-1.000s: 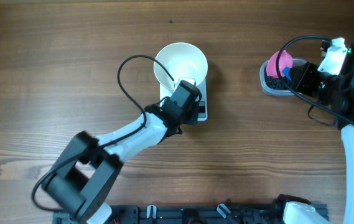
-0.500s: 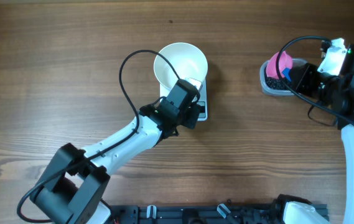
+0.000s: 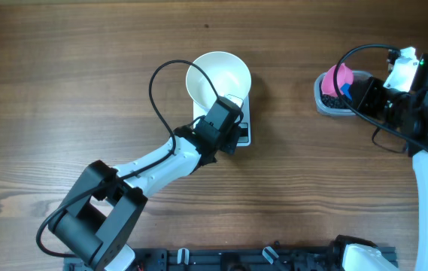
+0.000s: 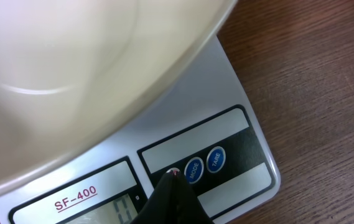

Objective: Scoop item into bowl and weigh 150g on scale
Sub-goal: 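Press the scale's button with the left gripper to tare, then withdraw the left gripper from the scale to the side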

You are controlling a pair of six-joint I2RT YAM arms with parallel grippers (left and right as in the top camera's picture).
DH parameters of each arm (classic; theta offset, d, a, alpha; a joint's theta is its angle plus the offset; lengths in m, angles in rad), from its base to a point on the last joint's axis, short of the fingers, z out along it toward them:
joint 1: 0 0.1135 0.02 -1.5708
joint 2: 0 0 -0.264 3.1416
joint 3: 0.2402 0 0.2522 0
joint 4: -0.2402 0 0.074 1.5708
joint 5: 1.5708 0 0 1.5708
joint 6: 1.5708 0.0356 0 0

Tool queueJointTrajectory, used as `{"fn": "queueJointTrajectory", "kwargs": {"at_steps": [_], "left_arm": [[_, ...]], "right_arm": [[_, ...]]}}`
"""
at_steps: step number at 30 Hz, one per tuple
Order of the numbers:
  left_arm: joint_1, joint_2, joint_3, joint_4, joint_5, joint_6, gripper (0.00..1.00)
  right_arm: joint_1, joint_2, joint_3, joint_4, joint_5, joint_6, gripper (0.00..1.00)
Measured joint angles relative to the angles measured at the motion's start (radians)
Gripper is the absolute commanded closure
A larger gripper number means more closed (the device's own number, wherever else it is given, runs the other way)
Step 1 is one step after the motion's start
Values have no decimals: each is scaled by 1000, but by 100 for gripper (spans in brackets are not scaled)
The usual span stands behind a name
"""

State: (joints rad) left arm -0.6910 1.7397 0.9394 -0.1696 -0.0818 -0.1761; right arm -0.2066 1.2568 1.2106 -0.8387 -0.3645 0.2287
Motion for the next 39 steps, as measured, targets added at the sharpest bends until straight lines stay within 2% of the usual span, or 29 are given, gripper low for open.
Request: {"fn": "queueJointTrajectory", "kwargs": {"at_steps": [7, 10, 13, 15, 21, 27, 39], "left_arm": [[0, -1, 0, -15, 21, 0, 96], [20, -73, -3, -63, 35, 0, 96], [76, -238, -2, -236, 42, 45, 96], [109, -278, -2, -328, 42, 74, 96], [177, -282, -5, -526, 42, 155, 96], [177, -282, -5, -521, 42, 323, 96], [177, -294, -5, -474, 208, 455, 96]], "right_arm": [[0, 0, 0, -7, 0, 0, 96], [0, 0, 0, -8, 0, -19, 96], [0, 0, 0, -17, 0, -45, 96], [0, 0, 0, -18, 0, -52, 96], [0, 0, 0, -11, 0, -148, 96], [0, 0, 0, 54, 18, -151, 96], [0, 0, 0, 58, 18, -156, 96]]}}
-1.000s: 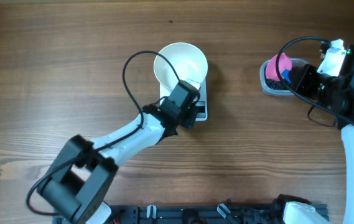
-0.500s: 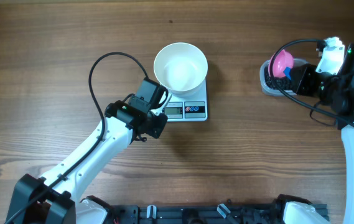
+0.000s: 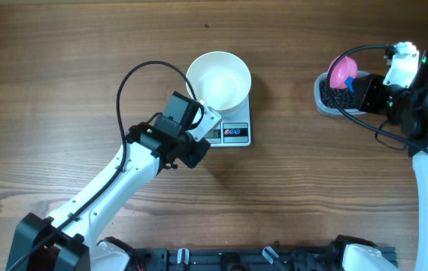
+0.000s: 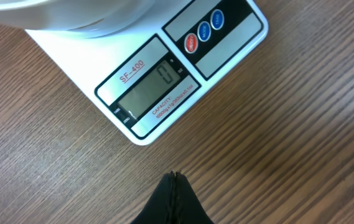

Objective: Scoop item into bowl and weigh 150g on scale
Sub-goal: 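Withdraw the left gripper from the scale to the side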

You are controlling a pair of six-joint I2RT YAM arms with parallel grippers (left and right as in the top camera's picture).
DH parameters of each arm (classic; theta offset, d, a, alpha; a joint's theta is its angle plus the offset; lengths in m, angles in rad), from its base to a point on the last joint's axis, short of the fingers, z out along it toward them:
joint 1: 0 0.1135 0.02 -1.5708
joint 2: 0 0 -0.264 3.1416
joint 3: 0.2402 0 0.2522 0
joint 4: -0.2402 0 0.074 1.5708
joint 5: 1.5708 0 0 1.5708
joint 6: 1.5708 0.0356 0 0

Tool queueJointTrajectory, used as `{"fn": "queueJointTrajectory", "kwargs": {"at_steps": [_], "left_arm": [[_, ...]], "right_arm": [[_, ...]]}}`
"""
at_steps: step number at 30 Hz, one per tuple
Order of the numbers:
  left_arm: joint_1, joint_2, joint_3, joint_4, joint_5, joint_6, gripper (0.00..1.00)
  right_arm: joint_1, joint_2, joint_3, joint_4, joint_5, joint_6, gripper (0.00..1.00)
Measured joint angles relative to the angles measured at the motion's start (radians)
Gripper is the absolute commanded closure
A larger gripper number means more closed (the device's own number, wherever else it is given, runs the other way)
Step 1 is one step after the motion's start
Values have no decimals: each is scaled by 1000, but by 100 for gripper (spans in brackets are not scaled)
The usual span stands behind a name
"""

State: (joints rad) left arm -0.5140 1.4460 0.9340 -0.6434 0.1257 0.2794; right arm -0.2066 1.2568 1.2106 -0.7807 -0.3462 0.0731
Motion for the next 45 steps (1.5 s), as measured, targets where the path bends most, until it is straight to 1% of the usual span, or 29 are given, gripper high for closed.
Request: {"fn": "queueJointTrajectory", "kwargs": {"at_steps": [6, 9, 10, 12, 13, 15, 16, 17, 18, 24, 27, 28, 30, 32, 33, 34, 37, 40, 45], "left_arm": [[1, 0, 0, 0, 4, 14, 96], [48, -3, 0, 10, 24, 15, 96], [90, -14, 0, 23, 56, 16, 96], [209, -63, -1, 49, 202, 63, 96], [296, -87, -1, 54, 317, 112, 96], [387, -90, -1, 52, 421, 177, 96], [408, -88, -1, 53, 442, 198, 92], [423, -88, -1, 53, 451, 214, 64], [428, -87, -1, 52, 449, 226, 0], [428, -87, -1, 44, 436, 240, 0], [428, -85, -1, 10, 420, 251, 0], [428, -85, -1, 18, 418, 303, 0], [428, -84, -1, 0, 420, 453, 0], [439, -73, -1, -31, 422, 647, 0], [452, -60, -1, -30, 433, 708, 0], [483, -29, -1, -30, 453, 799, 0], [537, 36, -1, -29, 553, 961, 0], [544, 72, -1, -18, 618, 1030, 0], [544, 110, -1, 49, 635, 1052, 0]], "right_arm": [[0, 0, 0, -5, 0, 0, 96], [0, 0, 0, -6, 0, 0, 96], [0, 0, 0, -7, 0, 0, 96], [0, 0, 0, -8, 0, 0, 96], [0, 0, 0, -7, 0, 0, 96], [0, 0, 0, -8, 0, 0, 96], [0, 0, 0, -8, 0, 0, 96], [0, 0, 0, -8, 0, 0, 96], [0, 0, 0, -8, 0, 0, 96], [0, 0, 0, -8, 0, 0, 96], [0, 0, 0, -21, 0, 0, 96], [0, 0, 0, -25, 0, 0, 96], [0, 0, 0, -27, 0, 0, 96], [0, 0, 0, -32, 0, 0, 96], [0, 0, 0, -35, 0, 0, 96], [0, 0, 0, -35, 0, 0, 96], [0, 0, 0, -35, 0, 0, 96], [0, 0, 0, -35, 0, 0, 96], [0, 0, 0, -38, 0, 0, 96]]}}
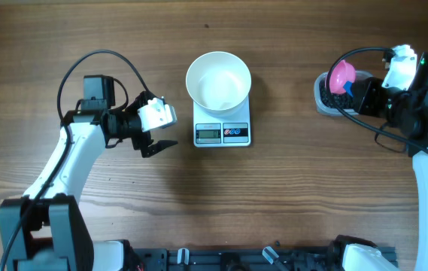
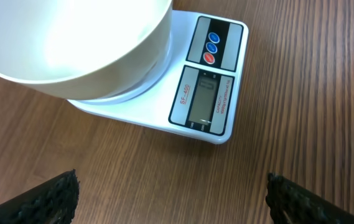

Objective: Scoop item into bowl and weigh 150g on scale
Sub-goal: 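Withdraw the left gripper from the scale to the side, then dip the pink scoop into the black beans with the right gripper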

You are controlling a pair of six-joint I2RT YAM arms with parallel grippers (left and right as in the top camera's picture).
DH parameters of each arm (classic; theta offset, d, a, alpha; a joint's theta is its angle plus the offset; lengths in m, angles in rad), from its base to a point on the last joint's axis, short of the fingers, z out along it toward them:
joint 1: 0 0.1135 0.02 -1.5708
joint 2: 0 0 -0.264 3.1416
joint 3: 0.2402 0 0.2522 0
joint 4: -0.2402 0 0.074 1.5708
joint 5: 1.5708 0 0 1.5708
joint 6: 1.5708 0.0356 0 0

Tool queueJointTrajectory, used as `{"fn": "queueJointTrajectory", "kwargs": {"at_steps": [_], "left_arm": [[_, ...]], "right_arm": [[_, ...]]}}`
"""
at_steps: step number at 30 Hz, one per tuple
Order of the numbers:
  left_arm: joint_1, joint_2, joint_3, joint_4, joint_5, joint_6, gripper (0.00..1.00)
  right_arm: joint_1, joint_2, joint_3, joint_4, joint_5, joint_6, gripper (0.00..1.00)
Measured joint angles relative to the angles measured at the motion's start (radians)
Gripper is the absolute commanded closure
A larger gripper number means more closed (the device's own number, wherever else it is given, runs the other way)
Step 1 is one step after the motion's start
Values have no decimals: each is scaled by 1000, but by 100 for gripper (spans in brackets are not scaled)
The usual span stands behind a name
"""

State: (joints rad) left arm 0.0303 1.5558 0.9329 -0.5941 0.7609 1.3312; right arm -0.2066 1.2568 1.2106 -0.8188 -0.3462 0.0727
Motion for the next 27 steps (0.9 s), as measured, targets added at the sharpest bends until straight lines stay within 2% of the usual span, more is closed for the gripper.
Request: {"fn": "queueJointTrajectory", "kwargs": {"at_steps": [27], "left_arm": [[0, 29, 0, -4, 23, 3, 0]], "right_arm": [[0, 0, 0, -6, 0, 1, 96]]}}
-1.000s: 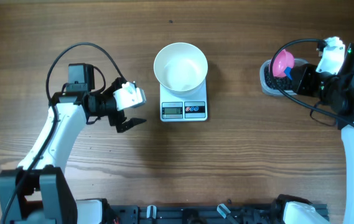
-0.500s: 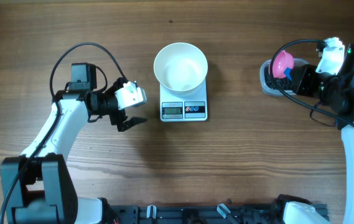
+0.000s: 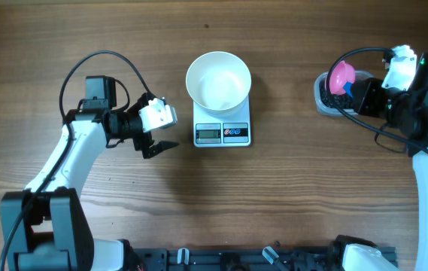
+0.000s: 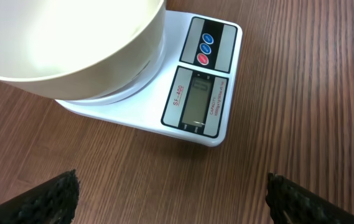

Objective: Scoop item into bowl and weigh 150g on scale
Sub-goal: 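Dip the pink scoop into the black beans with the right gripper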

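An empty white bowl (image 3: 218, 80) (image 4: 58, 37) stands on the white scale (image 3: 223, 132) (image 4: 201, 93). The digits on the scale's display cannot be read. Left of the scale, over bare table, my left gripper (image 3: 168, 123) (image 4: 173, 202) is open wide and points at the scale with nothing between its fingers. At the far right a pink scoop (image 3: 341, 75) with a blue handle sits over a grey container (image 3: 323, 98) of small dark items. My right gripper (image 3: 360, 94) is shut on the handle.
The brown wooden table (image 3: 289, 196) carries nothing else. Black cables loop above both arms. A black rail runs along the front edge.
My left gripper has shifted a little, so the scale sits slightly higher in the left wrist view. It stays open. The right gripper and scoop have not moved.
My left gripper was shut with its tip at the scale's red button. Then it was back off the scale, still shut, and the display read 0. Later it stood open to the left of the scale, as now. The scoop stayed over the container throughout.
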You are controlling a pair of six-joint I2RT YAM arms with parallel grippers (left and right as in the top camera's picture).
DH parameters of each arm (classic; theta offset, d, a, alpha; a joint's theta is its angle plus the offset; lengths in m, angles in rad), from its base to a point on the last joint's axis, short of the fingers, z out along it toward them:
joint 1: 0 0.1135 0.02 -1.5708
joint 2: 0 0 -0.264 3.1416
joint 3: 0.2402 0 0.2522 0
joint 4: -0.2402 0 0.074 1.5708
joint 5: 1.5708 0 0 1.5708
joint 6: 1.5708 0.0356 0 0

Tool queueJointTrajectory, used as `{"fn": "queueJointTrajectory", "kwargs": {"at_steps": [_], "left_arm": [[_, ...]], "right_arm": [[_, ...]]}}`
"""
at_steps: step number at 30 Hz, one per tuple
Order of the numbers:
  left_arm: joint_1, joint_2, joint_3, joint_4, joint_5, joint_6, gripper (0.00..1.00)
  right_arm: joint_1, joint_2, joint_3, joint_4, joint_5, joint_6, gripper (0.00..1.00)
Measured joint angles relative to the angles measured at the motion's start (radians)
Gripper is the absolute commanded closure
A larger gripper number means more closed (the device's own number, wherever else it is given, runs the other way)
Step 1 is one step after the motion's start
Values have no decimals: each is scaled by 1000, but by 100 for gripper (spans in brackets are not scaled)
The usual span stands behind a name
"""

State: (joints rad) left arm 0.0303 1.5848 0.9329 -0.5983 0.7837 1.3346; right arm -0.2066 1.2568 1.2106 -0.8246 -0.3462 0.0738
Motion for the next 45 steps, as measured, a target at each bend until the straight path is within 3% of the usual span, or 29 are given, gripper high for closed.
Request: {"fn": "queueJointTrajectory", "kwargs": {"at_steps": [3, 6, 11, 13, 17, 24, 33, 39, 45], "left_arm": [[0, 0, 0, 0, 0, 0, 0], [0, 0, 0, 1, 0, 0, 0], [0, -1, 0, 0, 4, 0, 0], [0, -1, 0, 0, 3, 0, 0], [0, -1, 0, 0, 3, 0, 0], [0, -1, 0, 0, 3, 0, 0], [0, -1, 0, 0, 3, 0, 0], [0, -1, 0, 0, 3, 0, 0], [0, -1, 0, 0, 3, 0, 0]], "right_arm": [[0, 2, 24, -50, 0, 19, 96], [0, 27, 182, -171, 11, 17, 96], [0, 289, 629, -546, 129, -79, 96], [0, 391, 683, -583, 188, -128, 96], [-13, 576, 687, -581, 282, -200, 96], [-32, 682, 686, -477, 293, -326, 96], [-32, 752, 677, -495, 142, -428, 96], [-39, 745, 532, -499, 61, -439, 96], [-149, 761, 522, -521, -104, -441, 96]]}}
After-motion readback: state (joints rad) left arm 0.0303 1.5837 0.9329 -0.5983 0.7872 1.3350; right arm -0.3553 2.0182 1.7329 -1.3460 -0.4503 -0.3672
